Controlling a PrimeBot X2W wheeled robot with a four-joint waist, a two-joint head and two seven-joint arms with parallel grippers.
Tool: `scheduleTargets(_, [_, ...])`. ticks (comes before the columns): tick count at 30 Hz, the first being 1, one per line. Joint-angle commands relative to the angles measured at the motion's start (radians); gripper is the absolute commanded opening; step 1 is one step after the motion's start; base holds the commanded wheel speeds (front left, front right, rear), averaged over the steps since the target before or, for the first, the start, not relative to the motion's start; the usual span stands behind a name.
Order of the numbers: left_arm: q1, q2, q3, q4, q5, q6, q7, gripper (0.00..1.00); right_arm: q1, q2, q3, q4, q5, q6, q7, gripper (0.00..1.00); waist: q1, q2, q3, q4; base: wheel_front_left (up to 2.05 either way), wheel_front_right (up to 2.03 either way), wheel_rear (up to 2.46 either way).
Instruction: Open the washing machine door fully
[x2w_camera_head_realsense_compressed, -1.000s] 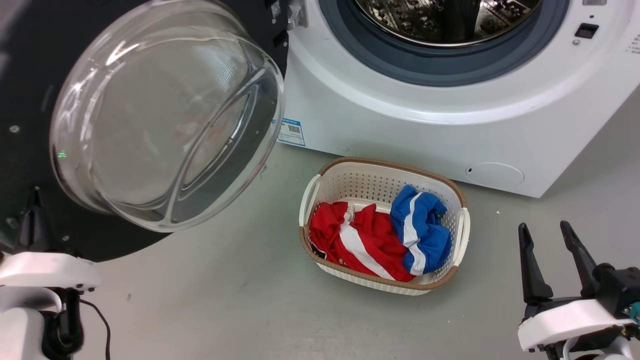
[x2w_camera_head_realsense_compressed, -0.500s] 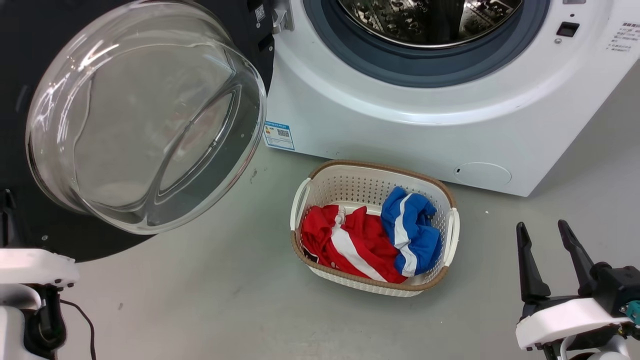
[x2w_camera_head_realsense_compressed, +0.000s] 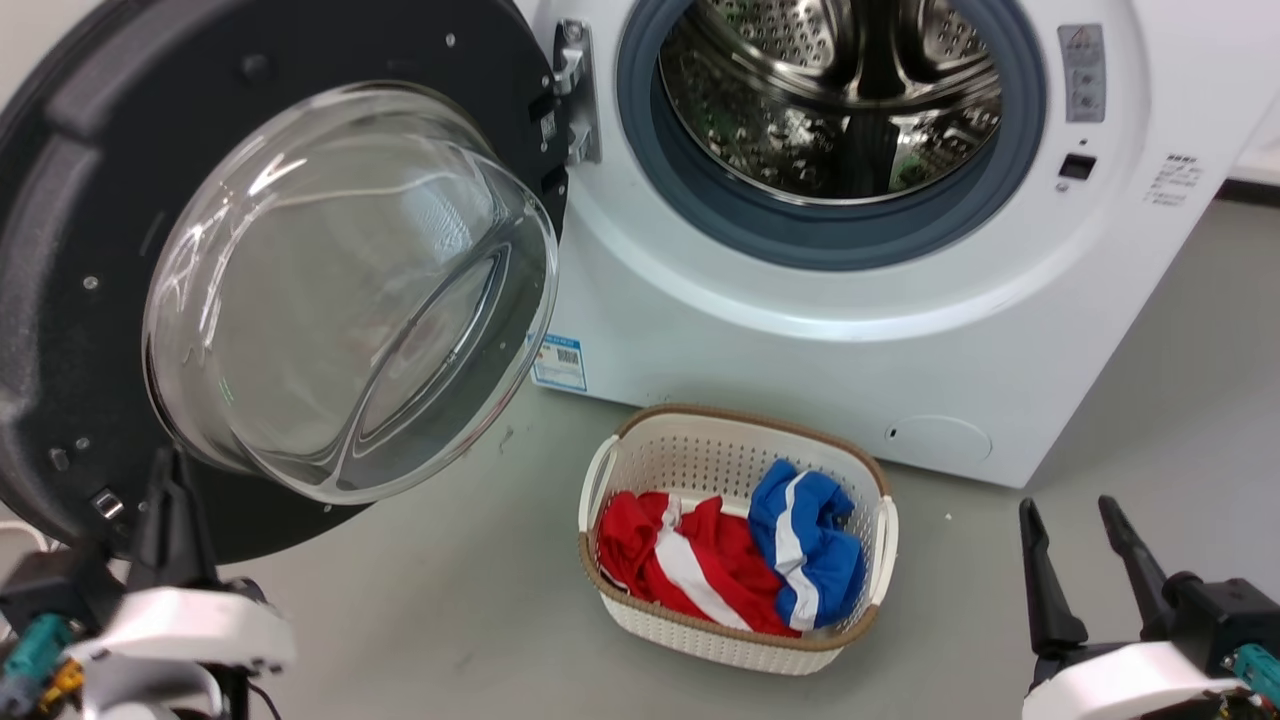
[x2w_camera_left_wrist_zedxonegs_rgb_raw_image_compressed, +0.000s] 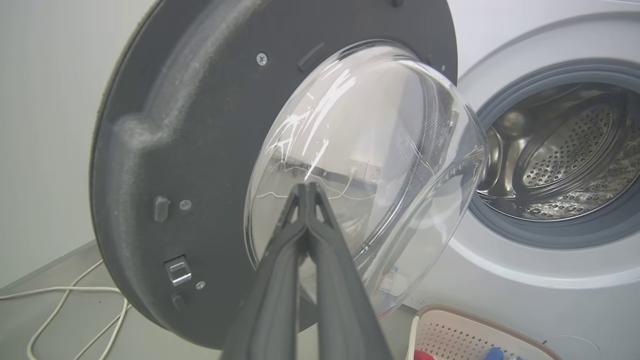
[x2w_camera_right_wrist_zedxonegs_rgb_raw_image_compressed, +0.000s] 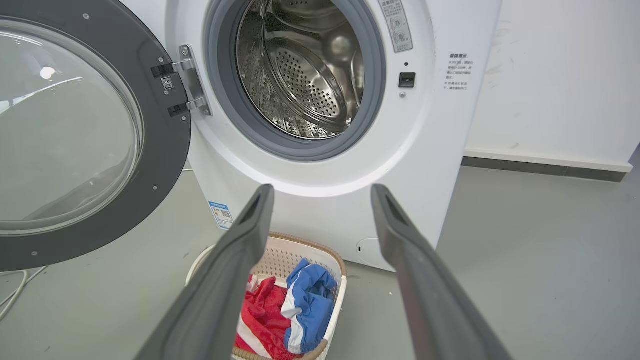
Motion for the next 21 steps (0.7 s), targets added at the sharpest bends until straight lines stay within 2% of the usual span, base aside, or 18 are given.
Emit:
scheduleTargets(1, [0.041,-0.012,-0.013,-0.035,0.011,0.016,0.012,0.0,0.017,0.004,0.002,0.002,0.012,0.0,-0.004,1.0,0.0,-0.0001,-0.031,-0.01,0.0,0.0,0.0])
scheduleTargets(5, [0.11,-0.049,-0.058,-0.124,0.031,0.047,0.03,0.0,0.032,0.003,0.002,-0.004,0.018,0.0,-0.004,1.0,0.0,-0.0001,-0.048,-0.031,0.0,0.0,0.0])
scheduleTargets(8, [0.142,-0.075,-0.11,-0.156,0.049,0.05,0.045,0.0,0.036,0.003,-0.004,-0.007,0.021,0.0,-0.003,1.0,0.0,-0.0001,-0.055,-0.049,0.0,0.0,0.0])
scheduleTargets(15, [0.106,-0.118,-0.195,-0.114,0.057,0.015,0.043,0.0,0.021,0.003,0.012,-0.007,0.004,0.0,0.005,1.0,0.0,-0.0001,-0.057,-0.125,0.0,0.0,0.0])
scheduleTargets(21, [0.063,-0.115,-0.218,-0.053,0.067,-0.008,0.028,0.0,-0.001,0.003,0.051,-0.005,-0.013,0.0,0.015,1.0,0.0,-0.0001,-0.05,-0.227,0.0,0.0,0.0])
